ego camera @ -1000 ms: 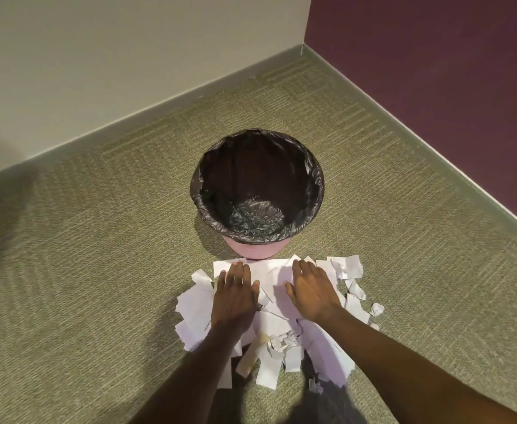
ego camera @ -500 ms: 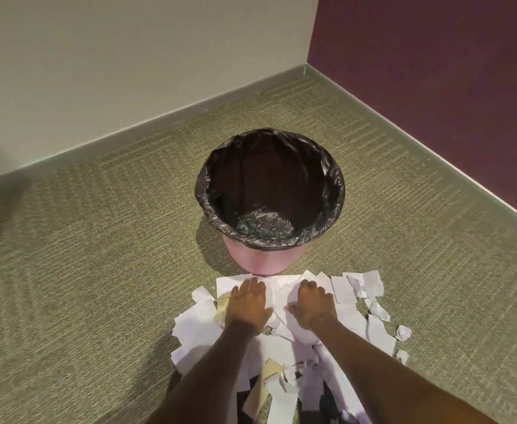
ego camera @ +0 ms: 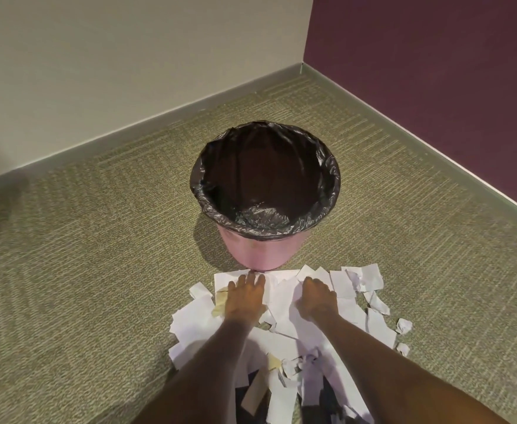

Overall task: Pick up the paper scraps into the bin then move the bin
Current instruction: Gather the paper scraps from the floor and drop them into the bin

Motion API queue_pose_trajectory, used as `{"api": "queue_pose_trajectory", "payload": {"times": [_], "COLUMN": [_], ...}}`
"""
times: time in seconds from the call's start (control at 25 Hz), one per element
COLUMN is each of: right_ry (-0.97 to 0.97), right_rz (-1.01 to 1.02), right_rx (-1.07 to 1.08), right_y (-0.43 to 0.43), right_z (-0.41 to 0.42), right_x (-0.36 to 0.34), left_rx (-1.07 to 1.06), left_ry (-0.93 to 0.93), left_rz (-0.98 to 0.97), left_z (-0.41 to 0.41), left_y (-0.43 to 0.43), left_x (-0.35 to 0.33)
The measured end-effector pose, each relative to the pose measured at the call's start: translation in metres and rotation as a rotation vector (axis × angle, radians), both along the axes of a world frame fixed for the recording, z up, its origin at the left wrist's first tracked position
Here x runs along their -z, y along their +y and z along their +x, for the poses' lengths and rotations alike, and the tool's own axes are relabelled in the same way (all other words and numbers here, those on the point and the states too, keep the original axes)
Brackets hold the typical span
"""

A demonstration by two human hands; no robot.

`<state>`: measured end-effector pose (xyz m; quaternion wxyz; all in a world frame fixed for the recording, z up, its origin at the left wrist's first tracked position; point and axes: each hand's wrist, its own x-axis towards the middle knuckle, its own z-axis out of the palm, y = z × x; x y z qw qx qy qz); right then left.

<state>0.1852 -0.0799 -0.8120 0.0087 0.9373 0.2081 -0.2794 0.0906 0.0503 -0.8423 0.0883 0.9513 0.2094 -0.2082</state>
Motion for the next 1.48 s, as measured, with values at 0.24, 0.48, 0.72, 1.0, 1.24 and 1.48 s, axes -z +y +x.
{"api": "queue_pose_trajectory", "payload": {"times": [0.24, 0.48, 0.72, 1.0, 1.24, 1.48], "right_ry": [0.141, 0.121, 0.131, 0.162, 0.263, 0.536], "right_rz": [0.024, -0.028, -0.026, -0.002, 0.023, 0.135], "right_rx": [0.118, 0.161, 0.194, 0.203, 0.202, 0.260], "right_y": [-0.013, -0.026, -0.013, -0.006, -0.010, -0.024], "right_z": [0.018, 0.021, 0.001, 0.002, 0.003, 0.021], "right_x": [-0.006, -0.002, 0.010, 0.006, 0.002, -0.029], "left_rx": [0.038, 0.156, 0.198, 0.170, 0.183, 0.266], "left_ry": [0.073, 0.000, 0.048, 0.213, 0.147, 0.091], "left_rz": [0.076, 0.160, 0.077, -0.042, 0.052, 0.036], "left_z": [0.006, 0.016, 0.012, 0.010, 0.006, 0.004], "left_y": [-0.009, -0.015, -0.030, -0.032, -0.039, -0.035], "left_x": [0.006, -0.001, -0.006, -0.015, -0.021, -0.045]}}
